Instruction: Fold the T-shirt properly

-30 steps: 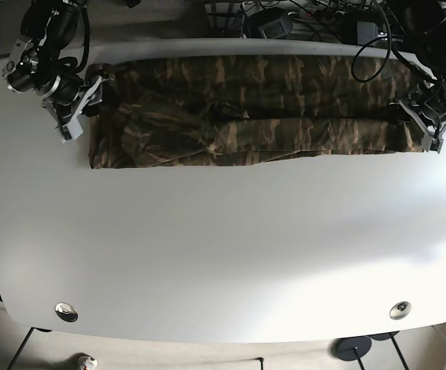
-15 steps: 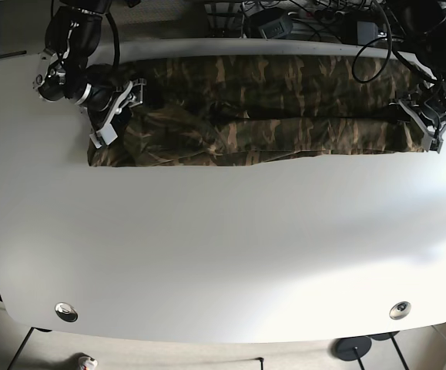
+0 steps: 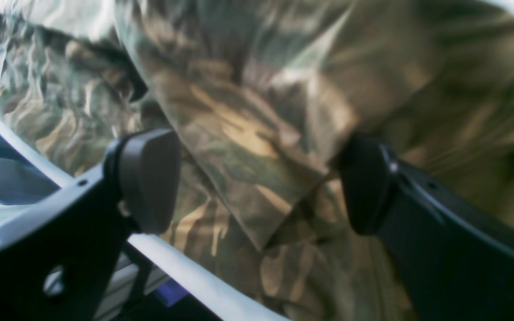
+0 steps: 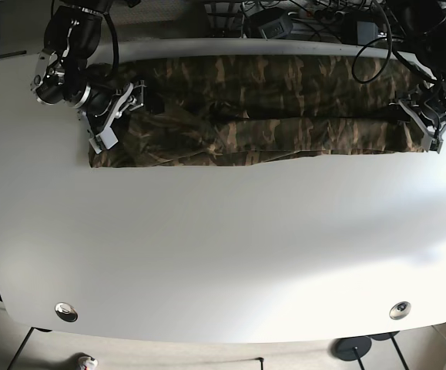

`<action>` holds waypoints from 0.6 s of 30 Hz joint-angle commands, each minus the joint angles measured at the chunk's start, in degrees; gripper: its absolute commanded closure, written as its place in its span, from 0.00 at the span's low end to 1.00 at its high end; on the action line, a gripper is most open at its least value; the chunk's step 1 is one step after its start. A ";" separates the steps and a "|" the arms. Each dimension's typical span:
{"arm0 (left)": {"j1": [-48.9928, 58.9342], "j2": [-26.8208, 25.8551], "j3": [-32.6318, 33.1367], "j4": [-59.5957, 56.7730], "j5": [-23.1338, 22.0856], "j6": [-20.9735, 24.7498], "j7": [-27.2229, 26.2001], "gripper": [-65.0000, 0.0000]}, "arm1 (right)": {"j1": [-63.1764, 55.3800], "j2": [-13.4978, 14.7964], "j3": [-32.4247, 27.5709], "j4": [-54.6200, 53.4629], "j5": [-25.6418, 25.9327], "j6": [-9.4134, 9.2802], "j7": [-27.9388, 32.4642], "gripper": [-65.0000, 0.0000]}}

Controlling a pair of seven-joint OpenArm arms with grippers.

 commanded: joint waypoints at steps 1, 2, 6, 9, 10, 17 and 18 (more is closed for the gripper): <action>-0.26 -0.92 -0.28 0.78 0.05 0.10 0.04 0.40 | 1.25 0.67 0.26 -0.61 0.98 0.08 1.38 0.20; -0.26 -0.92 -0.28 0.78 0.05 0.10 0.04 0.40 | 1.95 0.67 0.26 -2.37 0.98 0.08 1.38 0.20; -0.26 -0.92 -0.28 0.78 0.05 0.10 0.04 0.40 | 2.39 0.50 0.17 -3.16 1.16 0.08 1.21 0.20; -0.26 -0.92 -0.28 0.78 0.05 0.10 0.04 0.40 | 2.83 -1.35 0.17 -3.07 1.25 0.08 0.94 0.20; -0.26 -0.92 -0.28 0.78 0.05 0.10 0.04 0.40 | 2.83 -1.70 0.08 -3.07 1.25 0.08 0.94 0.20; -0.26 -0.92 -0.28 0.78 0.05 0.10 0.04 0.40 | 3.79 -3.02 0.08 -3.60 0.90 0.08 0.86 0.21; -0.26 -0.92 -0.28 0.78 0.05 0.10 0.04 0.40 | 3.79 -3.20 0.08 -3.42 0.90 0.08 0.77 0.24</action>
